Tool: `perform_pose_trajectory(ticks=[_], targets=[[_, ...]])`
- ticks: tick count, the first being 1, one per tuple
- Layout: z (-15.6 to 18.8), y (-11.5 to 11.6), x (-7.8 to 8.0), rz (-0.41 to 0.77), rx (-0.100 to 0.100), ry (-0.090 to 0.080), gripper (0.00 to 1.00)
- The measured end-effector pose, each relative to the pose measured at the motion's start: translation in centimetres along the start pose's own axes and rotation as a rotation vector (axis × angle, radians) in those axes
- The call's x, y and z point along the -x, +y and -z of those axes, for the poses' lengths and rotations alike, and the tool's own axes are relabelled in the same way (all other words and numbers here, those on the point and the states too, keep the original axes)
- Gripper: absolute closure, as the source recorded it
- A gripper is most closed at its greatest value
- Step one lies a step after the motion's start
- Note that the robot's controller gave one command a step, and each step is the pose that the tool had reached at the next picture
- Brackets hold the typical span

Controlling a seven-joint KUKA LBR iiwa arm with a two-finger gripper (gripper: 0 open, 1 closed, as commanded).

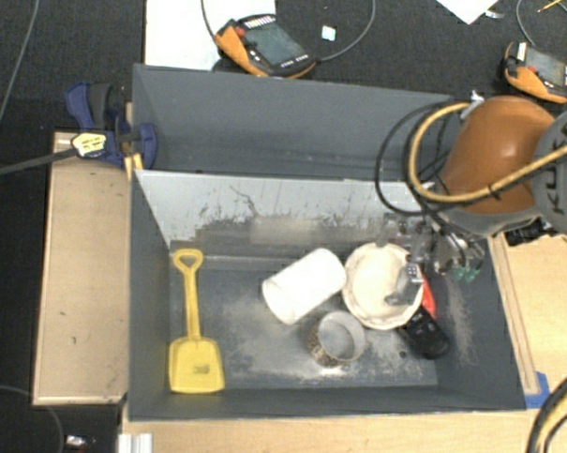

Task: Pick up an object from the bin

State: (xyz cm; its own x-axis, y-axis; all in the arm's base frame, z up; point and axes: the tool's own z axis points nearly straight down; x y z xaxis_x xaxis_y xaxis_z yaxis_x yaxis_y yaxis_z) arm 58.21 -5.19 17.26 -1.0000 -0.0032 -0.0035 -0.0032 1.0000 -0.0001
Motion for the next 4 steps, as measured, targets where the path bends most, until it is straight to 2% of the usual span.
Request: perform_pose_trajectory(ticks=[1,2,3,4], targets=[[0.0,0.0,0.0,0.0,0.0,0.0,0.0],[-5.5,2.2,-4.2,-0.053,0.001,0.0,0.0],[-4.2,1.4,-4.3,-0.072,-0.001,-0.014,0.0],[-5.7,0.7,-3.9,-0.044,0.0,-0.007,0.0]])
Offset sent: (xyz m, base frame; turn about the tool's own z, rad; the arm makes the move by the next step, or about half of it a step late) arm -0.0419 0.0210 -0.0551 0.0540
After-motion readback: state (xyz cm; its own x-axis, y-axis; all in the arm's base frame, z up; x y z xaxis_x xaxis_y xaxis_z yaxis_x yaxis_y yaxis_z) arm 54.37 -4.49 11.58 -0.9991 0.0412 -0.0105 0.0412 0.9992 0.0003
